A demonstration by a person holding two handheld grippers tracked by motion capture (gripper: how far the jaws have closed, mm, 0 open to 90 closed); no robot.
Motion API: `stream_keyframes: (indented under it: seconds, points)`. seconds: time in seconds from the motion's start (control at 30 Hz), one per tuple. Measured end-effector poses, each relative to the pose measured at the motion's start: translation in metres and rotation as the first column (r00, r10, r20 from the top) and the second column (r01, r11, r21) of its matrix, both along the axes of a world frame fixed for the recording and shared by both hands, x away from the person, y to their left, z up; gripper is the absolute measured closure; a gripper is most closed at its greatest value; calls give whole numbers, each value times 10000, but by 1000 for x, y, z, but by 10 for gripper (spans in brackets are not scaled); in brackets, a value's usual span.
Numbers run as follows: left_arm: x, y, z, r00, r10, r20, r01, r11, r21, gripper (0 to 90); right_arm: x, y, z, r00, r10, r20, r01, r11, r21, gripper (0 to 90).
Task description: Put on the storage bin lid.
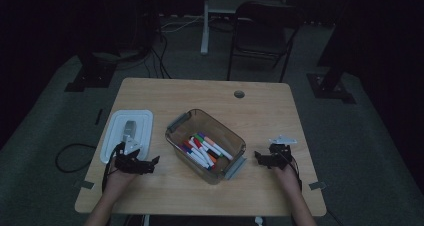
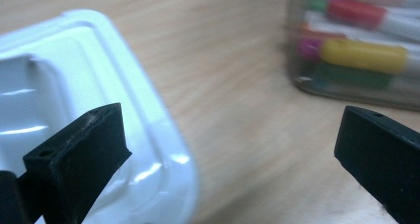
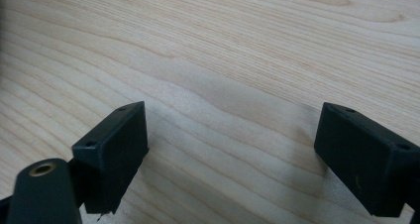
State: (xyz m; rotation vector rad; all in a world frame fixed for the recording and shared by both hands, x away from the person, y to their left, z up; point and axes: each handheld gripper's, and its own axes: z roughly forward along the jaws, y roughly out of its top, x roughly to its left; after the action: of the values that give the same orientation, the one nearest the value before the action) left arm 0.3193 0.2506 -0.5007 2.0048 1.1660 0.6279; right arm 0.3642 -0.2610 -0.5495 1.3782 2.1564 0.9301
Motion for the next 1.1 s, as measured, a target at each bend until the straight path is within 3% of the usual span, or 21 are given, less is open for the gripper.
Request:
stream_keyframes:
  seconds: [0.13, 0.27, 0.3, 0.4, 0.47, 0.57, 0.6, 0.63, 0.87, 0.97, 1.03, 1.1]
  points:
    - [4, 12, 4, 9980, 568, 283, -564, 9983, -134, 4, 0, 0, 0, 10000, 3, 0, -3, 10000, -5, 128]
    - [16, 28, 3, 9908, 1331, 260, -1323, 9908, -295, 6, 0, 0, 0, 10000, 15, -3, -15, 10000, -15, 128]
    - [19, 32, 2, 9853, 1669, 365, -1659, 9857, -290, 20, 0, 0, 0, 10000, 50, -4, -50, 10000, -28, 128]
    - [27, 41, -4, 9787, 2040, 226, -2028, 9781, -473, 53, 0, 1, 0, 9999, 147, -3, -147, 9999, -34, 128]
    - [32, 44, -10, 9783, 2057, 256, -2052, 9785, -210, 81, 0, 1, 0, 9999, 144, -6, -144, 9999, -32, 128]
    - [38, 46, -15, 9757, 2188, 108, -2185, 9754, -293, 190, 0, 1, 0, 9999, 146, -4, -146, 9999, -37, 128]
    - [41, 47, -17, 9744, 2249, 70, -2246, 9741, -267, 190, 0, 1, 0, 9999, 146, -4, -146, 9999, -37, 128]
    - [44, 49, -19, 9713, 2376, 65, -2373, 9710, -282, 296, 0, 1, 0, 9999, 137, -7, -137, 9999, -27, 128]
    - [58, 52, -28, 9568, 2904, -154, -2906, 9568, -69, 432, 0, 3, 0, 9994, 344, -43, -343, 9994, 84, 128]
    - [63, 54, -29, 9503, 3103, -268, -3104, 9506, -1, 527, 2, 8, 3, 9975, 674, -219, -663, 9967, 460, 139]
    - [65, 55, -30, 9435, 3291, -398, -3289, 9443, 108, 570, 3, 11, 5, 9966, 812, -104, -803, 9944, 684, 139]
    - [65, 55, -31, 9435, 3290, -406, -3289, 9443, 88, 594, 3, 11, 5, 9966, 812, -104, -803, 9944, 684, 139]
